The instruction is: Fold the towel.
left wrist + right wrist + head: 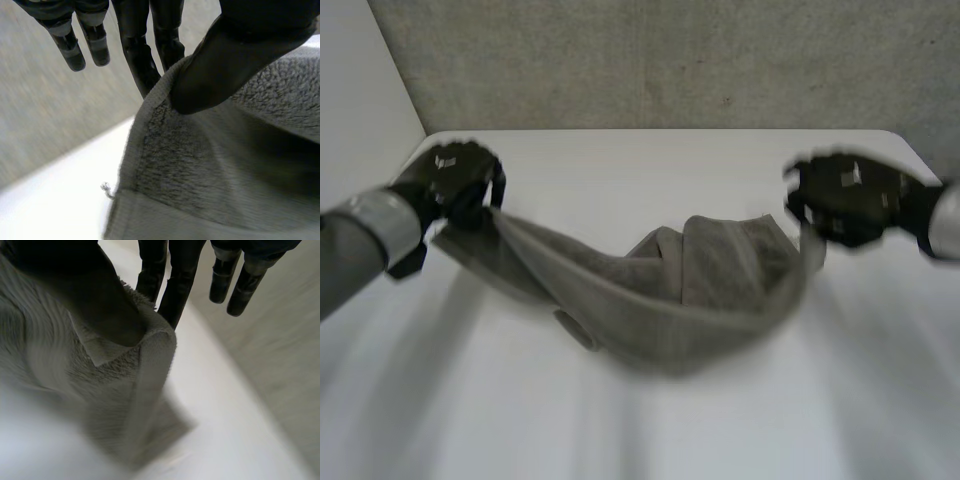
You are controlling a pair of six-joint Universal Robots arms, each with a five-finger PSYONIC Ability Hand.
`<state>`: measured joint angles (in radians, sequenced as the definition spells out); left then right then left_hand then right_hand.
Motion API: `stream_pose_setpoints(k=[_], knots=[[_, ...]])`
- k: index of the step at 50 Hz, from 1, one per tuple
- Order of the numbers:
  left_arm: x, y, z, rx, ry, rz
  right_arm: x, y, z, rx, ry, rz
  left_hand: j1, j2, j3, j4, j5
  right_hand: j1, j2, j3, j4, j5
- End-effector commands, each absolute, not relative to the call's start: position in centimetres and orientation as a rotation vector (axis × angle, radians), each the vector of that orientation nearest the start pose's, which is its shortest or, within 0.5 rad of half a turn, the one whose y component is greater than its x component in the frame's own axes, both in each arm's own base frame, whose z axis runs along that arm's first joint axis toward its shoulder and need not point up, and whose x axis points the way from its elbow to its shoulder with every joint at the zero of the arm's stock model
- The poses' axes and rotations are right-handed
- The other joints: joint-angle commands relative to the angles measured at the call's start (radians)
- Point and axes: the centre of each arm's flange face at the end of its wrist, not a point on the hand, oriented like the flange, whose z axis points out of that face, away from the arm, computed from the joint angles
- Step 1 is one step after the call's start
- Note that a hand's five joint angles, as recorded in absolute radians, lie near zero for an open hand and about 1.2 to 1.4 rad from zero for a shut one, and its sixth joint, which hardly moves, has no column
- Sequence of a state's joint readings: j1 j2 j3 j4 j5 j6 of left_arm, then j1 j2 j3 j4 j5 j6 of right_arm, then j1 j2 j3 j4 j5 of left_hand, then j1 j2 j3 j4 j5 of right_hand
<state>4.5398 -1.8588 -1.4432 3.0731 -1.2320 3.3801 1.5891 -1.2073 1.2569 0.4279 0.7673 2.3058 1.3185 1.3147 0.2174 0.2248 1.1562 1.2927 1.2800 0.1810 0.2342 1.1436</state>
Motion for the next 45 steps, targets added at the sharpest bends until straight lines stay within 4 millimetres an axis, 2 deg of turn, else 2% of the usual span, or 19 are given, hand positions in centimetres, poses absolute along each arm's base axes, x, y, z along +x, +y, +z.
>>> stream_pose_setpoints(k=[1,2,3,4,6,10,15,17,18,20,21,23,24,27,28,30,32,38,45], knots=[[-24.5,-37.1,35.2,0.771,1.872,-2.555,20.4,-39.8,40.9,-0.934,1.454,-2.456,0.078,0.082,-0.043,-0.050,0.066,0.104,0.116,-0.007,-0.060,0.078],[-24.5,-37.1,35.2,0.771,1.871,-2.557,20.4,-39.8,41.0,-0.932,1.453,-2.456,0.078,0.082,-0.043,-0.050,0.066,0.104,0.116,-0.007,-0.060,0.078],[-25.0,-36.7,37.8,0.730,1.739,-2.673,20.1,-39.7,43.1,-0.820,1.361,-2.476,0.078,0.082,-0.043,-0.050,0.066,0.104,0.116,-0.007,-0.060,0.078],[-25.0,-36.7,37.9,0.729,1.738,-2.674,19.9,-39.3,44.5,-0.753,1.286,-2.457,0.078,0.082,-0.043,-0.050,0.066,0.104,0.116,-0.007,-0.060,0.078],[-24.7,-34.4,43.3,0.644,1.510,-2.875,19.5,-38.7,45.6,-0.742,1.244,-2.441,0.078,0.082,-0.043,-0.050,0.066,0.104,0.116,-0.007,-0.060,0.078],[-23.8,-31.5,47.0,0.611,1.378,-2.993,19.4,-37.8,45.2,-0.800,1.255,-2.396,0.078,0.082,-0.043,-0.050,0.066,0.104,0.116,-0.007,-0.060,0.078],[-23.8,-31.2,43.5,0.726,1.559,-2.950,18.9,-37.1,42.6,-0.859,1.339,-2.282,0.078,0.082,-0.043,-0.050,0.066,0.104,0.116,-0.007,-0.060,0.078],[-24.1,-30.9,39.4,0.836,1.750,-2.858,18.5,-37.1,40.1,-0.892,1.406,-2.201,0.078,0.082,-0.043,-0.050,0.066,0.104,0.116,-0.007,-0.060,0.078],[-24.1,-30.9,39.4,0.837,1.751,-2.857,18.5,-37.1,40.0,-0.893,1.407,-2.200,0.078,0.082,-0.043,-0.050,0.066,0.104,0.116,-0.007,-0.060,0.078],[-24.4,-30.4,34.8,0.916,1.949,-2.743,18.5,-36.9,37.0,-0.946,1.471,-2.115,0.078,0.082,-0.043,-0.050,0.066,0.104,0.116,-0.007,-0.060,0.078],[-24.4,-30.4,34.8,0.917,1.950,-2.743,18.5,-36.9,37.0,-0.947,1.471,-2.114,0.078,0.082,-0.043,-0.050,0.066,0.104,0.116,-0.007,-0.060,0.078],[-24.3,-29.8,30.6,0.966,2.113,-2.605,18.4,-36.6,33.9,-1.008,1.526,-2.048,0.078,0.082,-0.043,-0.050,0.066,0.104,0.116,-0.007,-0.060,0.078],[-24.3,-29.8,30.6,0.967,2.113,-2.605,18.4,-36.6,33.9,-1.008,1.526,-2.048,0.078,0.082,-0.043,-0.050,0.066,0.104,0.116,-0.007,-0.060,0.078],[-23.0,-28.9,24.2,1.030,2.277,-2.336,17.9,-35.8,29.1,-1.072,1.635,-1.959,0.078,0.082,-0.043,-0.050,0.066,0.104,0.116,-0.007,-0.060,0.078],[-23.0,-28.9,24.2,1.031,2.277,-2.335,17.9,-35.8,29.1,-1.072,1.636,-1.958,0.078,0.082,-0.043,-0.050,0.066,0.104,0.116,-0.007,-0.060,0.078],[-22.5,-28.9,22.6,1.044,2.313,-2.260,17.0,-35.2,26.3,-1.110,1.701,-1.916,0.078,0.082,-0.043,-0.050,0.066,0.104,0.116,-0.007,-0.060,0.078],[-22.1,-28.1,19.4,1.100,2.390,-2.115,16.7,-35.0,24.7,-1.134,1.730,-1.887,0.078,0.082,-0.043,-0.050,0.066,0.104,0.116,-0.007,-0.060,0.078],[-21.9,-27.2,17.3,1.129,2.461,-2.012,15.3,-34.5,21.4,-1.153,1.810,-1.815,0.078,0.082,-0.043,-0.050,0.066,0.104,0.116,-0.007,-0.060,0.078],[-21.8,-26.3,18.1,1.122,2.464,-2.010,13.2,-34.7,21.6,-1.072,1.902,-1.784,0.078,0.082,-0.043,-0.050,0.066,0.104,0.116,-0.007,-0.060,0.078]])
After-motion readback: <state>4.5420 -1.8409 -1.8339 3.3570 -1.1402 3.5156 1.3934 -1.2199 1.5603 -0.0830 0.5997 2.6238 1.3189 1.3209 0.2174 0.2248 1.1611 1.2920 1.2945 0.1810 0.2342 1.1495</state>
